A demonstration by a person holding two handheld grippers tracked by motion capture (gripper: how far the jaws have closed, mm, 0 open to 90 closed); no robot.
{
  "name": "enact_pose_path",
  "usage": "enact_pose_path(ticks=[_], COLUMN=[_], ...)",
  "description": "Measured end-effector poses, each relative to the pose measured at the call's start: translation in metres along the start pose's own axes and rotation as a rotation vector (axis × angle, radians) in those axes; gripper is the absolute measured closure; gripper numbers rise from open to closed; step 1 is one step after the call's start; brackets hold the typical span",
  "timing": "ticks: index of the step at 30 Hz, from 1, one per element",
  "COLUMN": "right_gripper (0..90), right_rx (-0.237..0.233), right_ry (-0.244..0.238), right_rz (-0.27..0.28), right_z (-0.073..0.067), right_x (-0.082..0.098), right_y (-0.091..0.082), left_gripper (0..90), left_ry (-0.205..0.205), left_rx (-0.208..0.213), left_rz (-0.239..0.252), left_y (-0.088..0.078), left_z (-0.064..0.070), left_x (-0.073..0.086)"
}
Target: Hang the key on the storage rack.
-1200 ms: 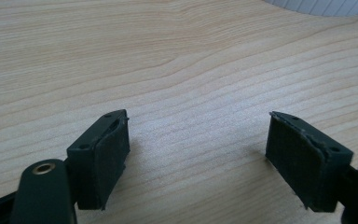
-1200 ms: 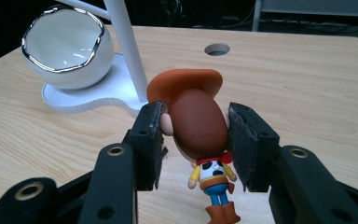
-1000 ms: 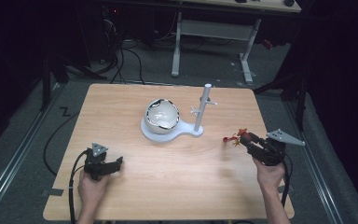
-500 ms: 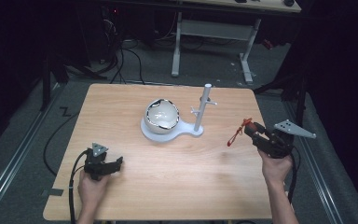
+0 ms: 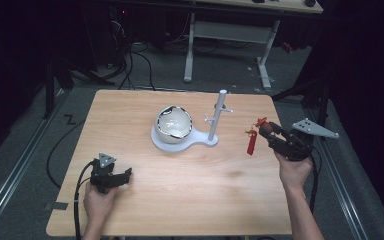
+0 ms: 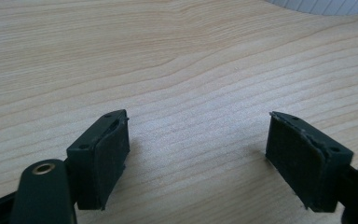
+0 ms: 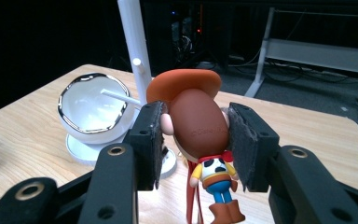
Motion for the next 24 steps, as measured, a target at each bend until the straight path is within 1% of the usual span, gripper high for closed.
enact_pose_path(ticks=[14, 18, 24], right_gripper=[57.5, 57.5, 57.4], right_rx=[-0.026, -0.026, -0.029], right_ry=[-0.018, -0.018, -0.027], right_rz=[0.001, 0.003, -0.003], right_z=[-0.008, -0.008, -0.010], right_x=[-0.019, -0.022, -0.027], right_y=[0.020, 0.023, 0.033], left_gripper=[21.8, 21.8, 21.9], left_ry=[-0.002, -0.003, -0.003], left_rx=[0.002, 0.002, 0.003], left_rz=[-0.001, 0.000, 0.000], left_y=[0.000, 0.000, 0.000], left_z=[0.000, 0.000, 0.000], left_x=[0.000, 0.000, 0.000])
Point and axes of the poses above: each handheld gripper's, and its own axes: y roughly forward along the jaws, x roughly out of its underside, z roughly to its right, the point moved 6 cm from there along y, roughly forward along the jaws, and after that the axes turned 15 degrees about -x, right-handed, at the moved point
